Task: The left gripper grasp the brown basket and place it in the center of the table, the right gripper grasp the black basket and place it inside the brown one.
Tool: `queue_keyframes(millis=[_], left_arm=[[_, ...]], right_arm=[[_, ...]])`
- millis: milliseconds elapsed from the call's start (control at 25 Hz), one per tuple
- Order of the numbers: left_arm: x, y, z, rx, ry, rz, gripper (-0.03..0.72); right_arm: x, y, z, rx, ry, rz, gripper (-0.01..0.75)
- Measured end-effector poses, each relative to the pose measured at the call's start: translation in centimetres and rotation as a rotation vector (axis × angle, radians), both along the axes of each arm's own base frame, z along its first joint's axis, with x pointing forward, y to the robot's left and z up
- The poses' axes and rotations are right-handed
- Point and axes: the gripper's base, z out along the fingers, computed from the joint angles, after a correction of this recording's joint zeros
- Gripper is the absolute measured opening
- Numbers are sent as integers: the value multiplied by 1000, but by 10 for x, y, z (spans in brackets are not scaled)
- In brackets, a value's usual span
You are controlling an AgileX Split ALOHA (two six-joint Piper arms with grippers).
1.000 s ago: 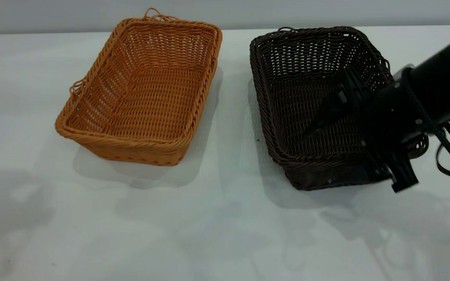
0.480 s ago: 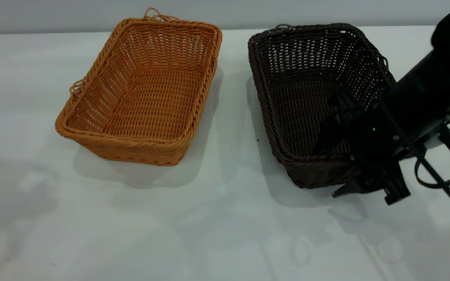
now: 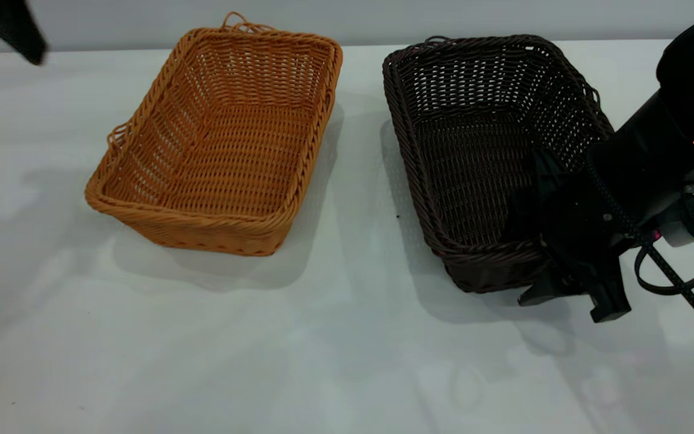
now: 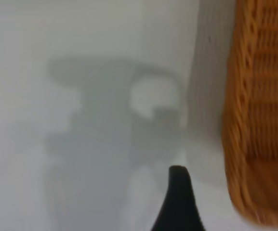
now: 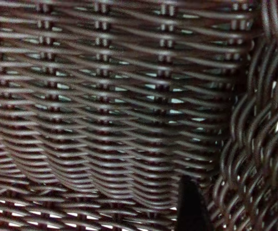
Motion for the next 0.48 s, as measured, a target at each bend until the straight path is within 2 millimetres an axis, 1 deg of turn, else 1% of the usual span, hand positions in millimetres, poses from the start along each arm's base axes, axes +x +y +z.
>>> queue_keyframes(millis=[120, 160, 240, 320, 400, 480], left_arm=[[31, -7, -28, 3, 12, -11, 519], [41, -10, -33, 3, 8, -19, 519], [56, -22, -50, 3, 23, -46, 519], [67, -36, -62, 4, 32, -77, 519], [73, -47, -77, 6, 49, -101, 519], [76, -50, -90, 7, 68, -106, 519]], right_arm=[[0, 0, 0, 1, 1, -3, 390], [0, 0, 0, 1, 1, -3, 383], [0, 0, 0, 1, 0, -3, 369], [0, 0, 0, 1, 0, -3, 359], [0, 0, 0, 1, 0, -3, 351], [0, 0, 0, 1, 0, -3, 344]])
